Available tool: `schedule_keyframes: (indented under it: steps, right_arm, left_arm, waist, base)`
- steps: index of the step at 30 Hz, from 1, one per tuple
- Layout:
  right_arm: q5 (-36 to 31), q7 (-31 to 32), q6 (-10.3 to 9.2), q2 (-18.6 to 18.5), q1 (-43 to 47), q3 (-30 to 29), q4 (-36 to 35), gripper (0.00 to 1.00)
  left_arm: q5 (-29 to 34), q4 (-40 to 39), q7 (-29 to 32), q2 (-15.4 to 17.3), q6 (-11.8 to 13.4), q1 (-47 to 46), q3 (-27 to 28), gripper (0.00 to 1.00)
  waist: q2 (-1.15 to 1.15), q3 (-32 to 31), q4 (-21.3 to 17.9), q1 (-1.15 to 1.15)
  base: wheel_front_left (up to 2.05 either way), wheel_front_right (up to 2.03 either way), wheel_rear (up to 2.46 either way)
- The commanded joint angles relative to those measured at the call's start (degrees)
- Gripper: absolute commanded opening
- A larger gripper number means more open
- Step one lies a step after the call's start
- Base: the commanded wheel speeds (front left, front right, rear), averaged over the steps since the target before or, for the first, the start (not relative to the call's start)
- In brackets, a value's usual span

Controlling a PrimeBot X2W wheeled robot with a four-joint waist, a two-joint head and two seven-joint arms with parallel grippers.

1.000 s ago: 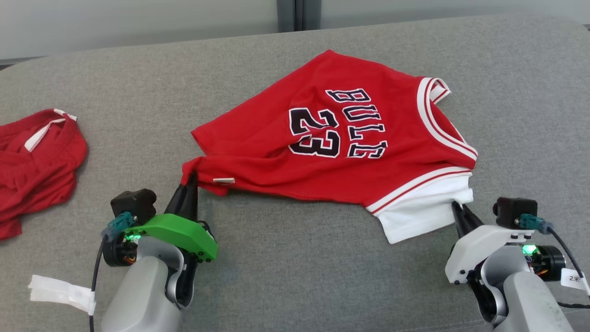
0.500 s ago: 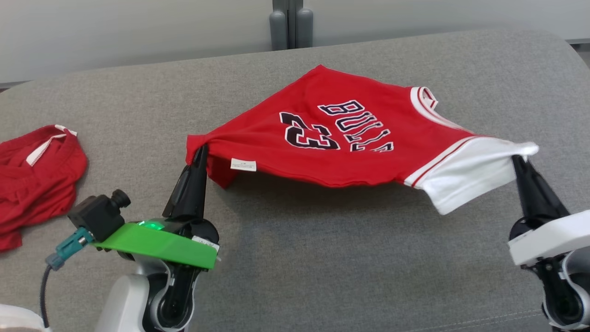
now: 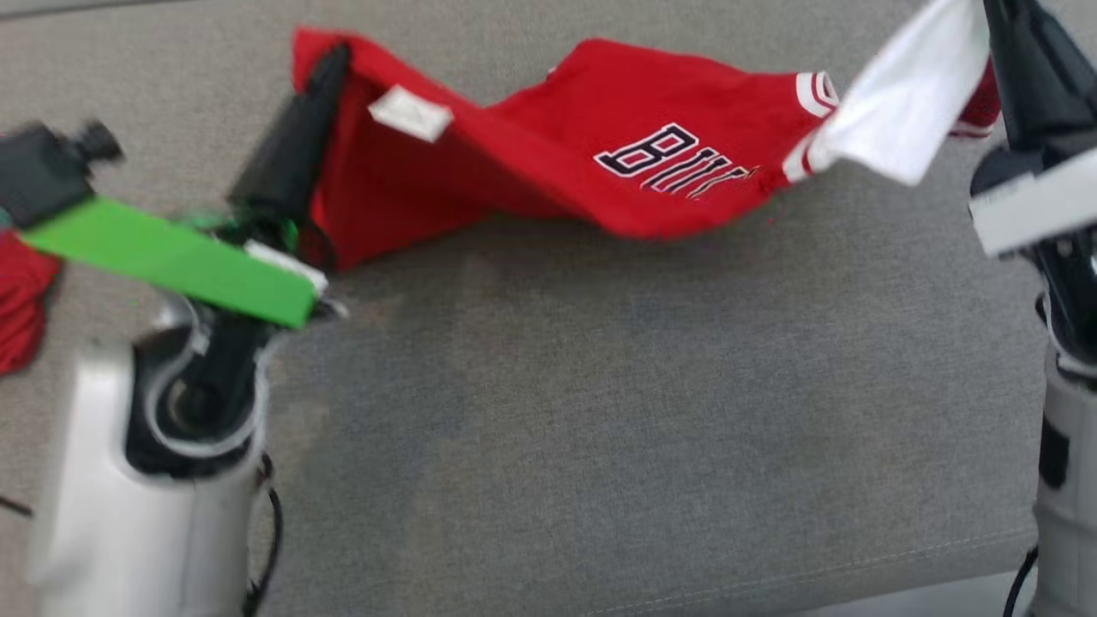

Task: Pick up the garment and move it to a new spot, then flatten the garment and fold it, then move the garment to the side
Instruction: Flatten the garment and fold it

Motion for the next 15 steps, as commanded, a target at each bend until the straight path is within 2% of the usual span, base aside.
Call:
schedule_keyframes:
  steps: [1, 4, 7, 11, 15]
  right_arm:
    - [-0.5, -0.3, 0.01, -0.8, -5.7, 1.4, 3.4, 0.00]
    - [-1.0, -1.9, 0.00, -0.8, -17.3, 3.5, 13.3, 0.00]
    - [-0.9, -6.6, 0.01, 0.3, -28.8, 4.4, 23.9, 0.00]
    - [-3.9, -15.8, -0.02, 0.3, -41.4, 2.1, 36.2, 0.00]
    - [-7.2, -26.2, 0.00, 0.0, -52.2, 0.9, 41.7, 0.00]
  left_arm:
    - [1.2, 2.0, 0.3, 1.7, 0.6, -5.2, 1.5, 0.00]
    - [1.8, 7.4, 0.4, 3.1, 1.4, -15.2, 4.0, 0.00]
    - [1.8, 12.8, -2.7, 3.4, 0.2, -25.5, 6.9, 0.00]
    - [4.3, 18.7, -7.5, 3.4, -3.2, -36.4, 7.5, 0.00]
    - [6.7, 22.4, -12.4, 3.3, -6.1, -45.4, 6.7, 0.00]
  waist:
    - [0.00, 12.2, -3.4, 0.00]
    - [0.00, 17.0, -4.8, 0.00]
    - [0.00, 19.4, -5.6, 0.00]
    - [0.00, 19.9, -4.9, 0.00]
    - [0.00, 19.4, -3.7, 0.00]
  base:
    - [0.00, 0.00, 0.00]
    - [0.00, 0.00, 0.00]
    - [0.00, 0.00, 0.00]
    - [0.00, 0.00, 0.00]
    - [0.00, 0.00, 0.00]
